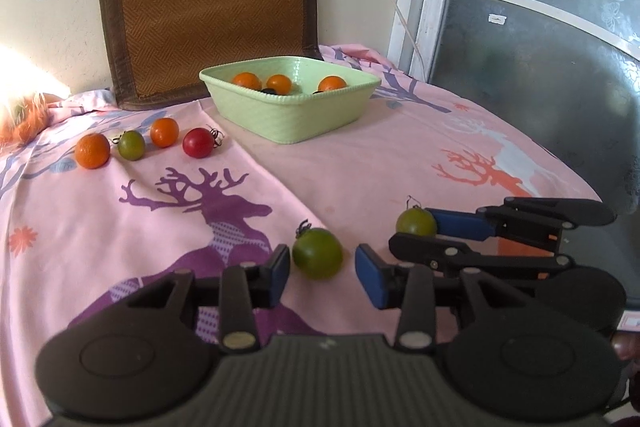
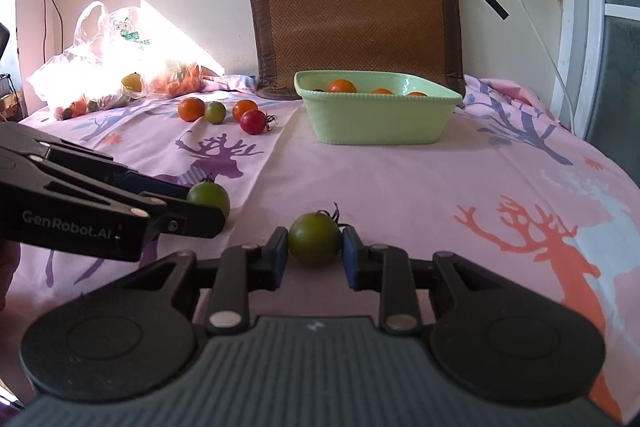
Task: Organize fruits
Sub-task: 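Carry both green tomatoes into the green basket and open both tools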
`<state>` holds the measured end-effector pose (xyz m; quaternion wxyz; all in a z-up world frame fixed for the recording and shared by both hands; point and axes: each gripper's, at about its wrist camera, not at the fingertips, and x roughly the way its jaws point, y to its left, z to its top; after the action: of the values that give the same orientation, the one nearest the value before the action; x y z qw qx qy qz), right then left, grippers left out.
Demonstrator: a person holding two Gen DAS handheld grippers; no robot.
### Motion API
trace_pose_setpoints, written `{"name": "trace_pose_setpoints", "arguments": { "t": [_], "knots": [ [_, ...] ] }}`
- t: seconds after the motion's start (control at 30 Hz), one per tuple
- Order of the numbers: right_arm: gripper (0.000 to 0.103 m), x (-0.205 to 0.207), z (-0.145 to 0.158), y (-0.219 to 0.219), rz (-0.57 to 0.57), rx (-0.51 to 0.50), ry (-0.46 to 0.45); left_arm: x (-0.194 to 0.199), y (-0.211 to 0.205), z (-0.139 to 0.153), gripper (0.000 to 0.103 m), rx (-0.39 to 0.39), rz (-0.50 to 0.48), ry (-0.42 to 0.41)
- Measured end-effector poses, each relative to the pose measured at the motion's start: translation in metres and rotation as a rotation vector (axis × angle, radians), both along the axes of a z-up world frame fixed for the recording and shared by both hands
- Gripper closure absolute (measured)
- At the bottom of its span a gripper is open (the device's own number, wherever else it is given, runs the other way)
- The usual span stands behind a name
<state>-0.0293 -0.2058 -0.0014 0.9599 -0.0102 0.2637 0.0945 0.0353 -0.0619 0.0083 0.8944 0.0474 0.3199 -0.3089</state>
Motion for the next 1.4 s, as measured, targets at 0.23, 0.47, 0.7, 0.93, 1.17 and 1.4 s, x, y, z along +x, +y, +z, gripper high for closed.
{"name": "trace_pose_setpoints", "arguments": {
  "t": [0.23, 0.47, 0.7, 0.93, 1.17, 1.4],
  "knots": [
    [0.060, -0.007, -0.001, -0.003, -0.001, -0.013, -0.010, 0.004, -0.006, -0.004, 0.066, 0.015, -0.008, 0.005],
    [0.073, 0.004, 0.013, -0.010, -0.020, -0.011, -0.072, 0.035, -0.005, 0.025, 0.074, -0.035, -0.032, 0.002],
    [0.073, 0.081, 0.051, -0.042, -0.108, 0.099, -0.180, 0.125, -0.029, 0.066, 0.074, -0.132, -0.012, -0.023],
    [0.072, 0.136, 0.033, -0.037, -0.115, 0.101, -0.110, 0.177, -0.049, 0.043, 0.072, -0.109, 0.029, 0.050],
    [0.070, 0.137, 0.032, -0.037, -0.132, 0.089, -0.108, 0.174, -0.046, 0.041, 0.051, -0.103, 0.034, 0.029],
    [0.070, 0.109, 0.051, -0.027, -0.067, 0.168, -0.160, 0.149, 0.067, 0.069, 0.049, -0.185, 0.194, -0.095]
  ]
}}
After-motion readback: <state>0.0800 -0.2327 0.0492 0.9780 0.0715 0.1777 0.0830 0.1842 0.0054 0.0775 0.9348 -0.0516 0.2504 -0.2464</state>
